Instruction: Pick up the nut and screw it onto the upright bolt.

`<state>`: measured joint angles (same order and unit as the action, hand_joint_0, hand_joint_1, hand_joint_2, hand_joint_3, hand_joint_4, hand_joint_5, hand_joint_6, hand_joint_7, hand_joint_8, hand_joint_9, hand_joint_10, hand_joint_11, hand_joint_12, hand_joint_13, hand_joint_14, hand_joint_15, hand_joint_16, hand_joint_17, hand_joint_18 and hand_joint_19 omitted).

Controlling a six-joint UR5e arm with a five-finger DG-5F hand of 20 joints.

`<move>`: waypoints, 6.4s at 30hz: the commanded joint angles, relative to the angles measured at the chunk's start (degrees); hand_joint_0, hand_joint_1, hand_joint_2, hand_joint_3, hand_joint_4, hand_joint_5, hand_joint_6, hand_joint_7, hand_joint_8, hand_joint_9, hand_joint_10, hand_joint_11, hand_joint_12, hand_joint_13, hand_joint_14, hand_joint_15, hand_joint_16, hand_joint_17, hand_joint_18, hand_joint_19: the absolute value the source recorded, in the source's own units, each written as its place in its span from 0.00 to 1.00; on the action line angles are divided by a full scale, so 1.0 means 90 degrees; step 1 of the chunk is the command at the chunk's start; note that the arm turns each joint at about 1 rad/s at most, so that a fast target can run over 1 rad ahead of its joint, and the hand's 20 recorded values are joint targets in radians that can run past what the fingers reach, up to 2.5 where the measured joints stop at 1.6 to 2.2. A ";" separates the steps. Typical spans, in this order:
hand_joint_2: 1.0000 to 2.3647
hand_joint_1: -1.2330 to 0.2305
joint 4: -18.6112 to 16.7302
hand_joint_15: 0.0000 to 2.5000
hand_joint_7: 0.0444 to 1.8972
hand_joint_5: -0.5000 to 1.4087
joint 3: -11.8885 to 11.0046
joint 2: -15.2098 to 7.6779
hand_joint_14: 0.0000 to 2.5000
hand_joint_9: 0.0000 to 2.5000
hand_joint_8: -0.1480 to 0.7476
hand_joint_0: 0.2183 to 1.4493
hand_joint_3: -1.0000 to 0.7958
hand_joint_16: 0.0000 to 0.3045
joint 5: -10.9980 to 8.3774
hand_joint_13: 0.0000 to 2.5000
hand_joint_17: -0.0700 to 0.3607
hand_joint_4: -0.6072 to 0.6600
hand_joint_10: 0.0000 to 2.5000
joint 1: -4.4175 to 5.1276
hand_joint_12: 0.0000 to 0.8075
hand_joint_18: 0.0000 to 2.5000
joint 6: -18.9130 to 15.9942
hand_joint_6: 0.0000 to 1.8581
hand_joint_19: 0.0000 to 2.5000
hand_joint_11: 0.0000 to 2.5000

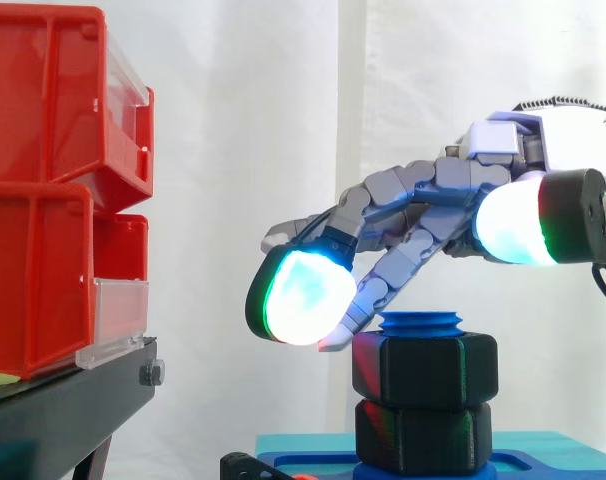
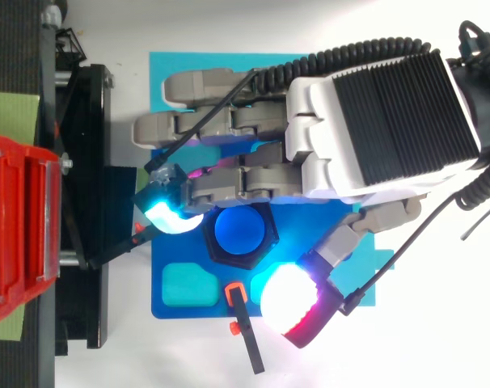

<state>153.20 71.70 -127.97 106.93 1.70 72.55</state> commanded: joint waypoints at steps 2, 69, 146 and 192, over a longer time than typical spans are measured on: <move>0.00 0.71 -0.0137 0.00 0.34 0.20 0.0050 0.0001 0.00 0.28 0.42 0.20 0.28 0.13 -0.0006 0.06 0.38 0.64 0.00 0.0007 0.39 0.00 -0.0054 0.27 0.00 0.00; 0.00 0.67 -0.0782 0.00 0.67 0.30 0.0441 0.0001 0.00 0.56 0.44 0.24 0.28 0.10 -0.0094 0.29 0.32 0.59 0.00 -0.0052 0.33 0.13 0.0200 0.27 0.00 0.00; 0.00 0.74 -0.0079 0.00 0.31 0.20 -0.0067 0.0001 0.00 0.24 0.45 0.15 0.28 0.17 0.0023 0.04 0.42 0.64 0.00 0.0007 0.45 0.00 0.0649 0.27 0.00 0.00; 0.00 0.70 -0.0147 0.00 0.56 0.27 0.0109 0.0001 0.00 0.42 0.46 0.21 0.28 0.12 -0.0025 0.16 0.35 0.65 0.00 -0.0111 0.38 0.00 0.0581 0.27 0.00 0.00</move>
<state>152.56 72.71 -127.98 106.70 0.91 77.78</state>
